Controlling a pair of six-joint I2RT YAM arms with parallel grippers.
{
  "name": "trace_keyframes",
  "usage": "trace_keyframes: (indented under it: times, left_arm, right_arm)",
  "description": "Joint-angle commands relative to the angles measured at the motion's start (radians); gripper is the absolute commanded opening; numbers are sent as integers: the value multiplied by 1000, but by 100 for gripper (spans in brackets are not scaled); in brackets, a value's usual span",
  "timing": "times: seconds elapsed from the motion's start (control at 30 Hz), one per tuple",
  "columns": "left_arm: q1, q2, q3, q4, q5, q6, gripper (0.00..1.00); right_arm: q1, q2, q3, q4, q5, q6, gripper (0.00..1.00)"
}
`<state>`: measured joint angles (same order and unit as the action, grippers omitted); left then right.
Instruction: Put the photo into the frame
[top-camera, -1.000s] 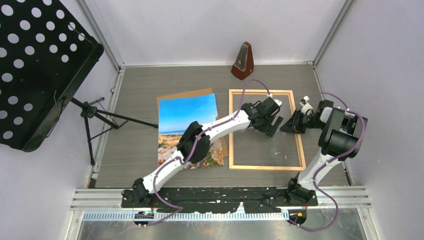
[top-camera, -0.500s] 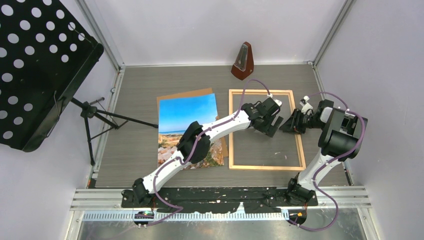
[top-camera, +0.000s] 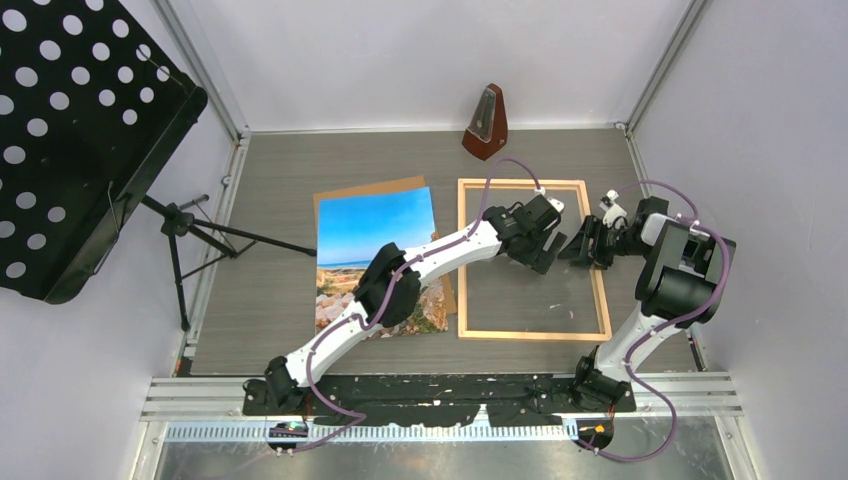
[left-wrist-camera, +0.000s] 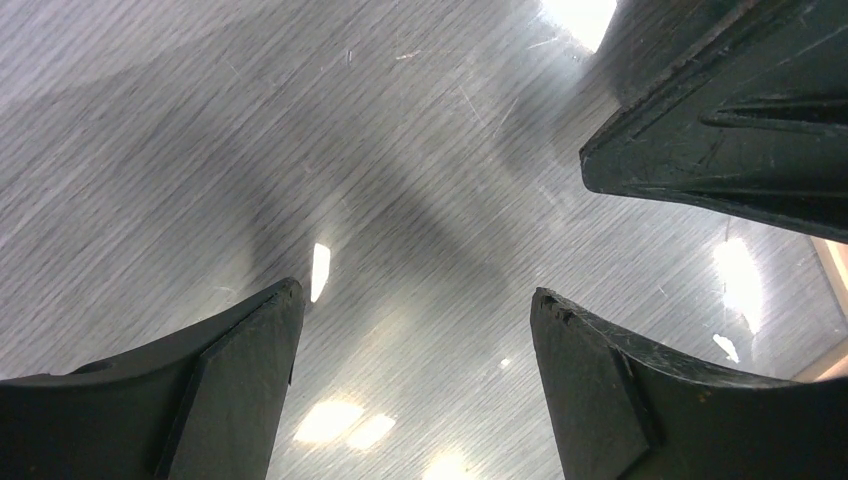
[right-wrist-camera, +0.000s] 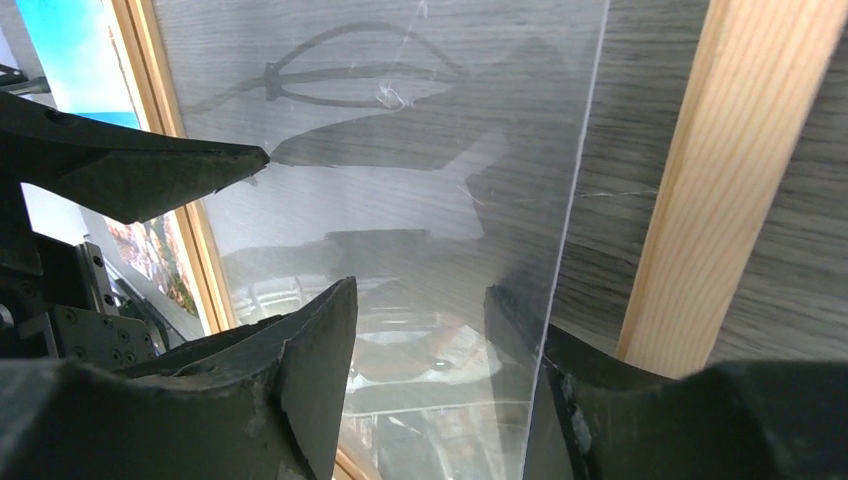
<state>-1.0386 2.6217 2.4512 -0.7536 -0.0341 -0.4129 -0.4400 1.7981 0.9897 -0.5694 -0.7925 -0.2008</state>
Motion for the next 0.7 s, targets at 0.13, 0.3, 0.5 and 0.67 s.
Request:
trace_keyframes:
  times: [0.13, 0.3, 0.5, 0.67]
  left_arm:
    - [-1, 14, 48, -21, -14, -22, 85]
    - [3, 19, 57, -28, -12, -25, 85]
    - [9, 29, 68, -38, -6, -33, 85]
    - [17, 32, 72, -42, 2, -40, 85]
  right_arm:
    - [-3, -67, 47, -38, 89, -44, 59]
    - [-7, -87, 62, -57, 107, -55, 60]
    - [-15, -122, 79, -68, 141, -66, 61]
    - [-18, -151, 98, -80, 170, -70, 61]
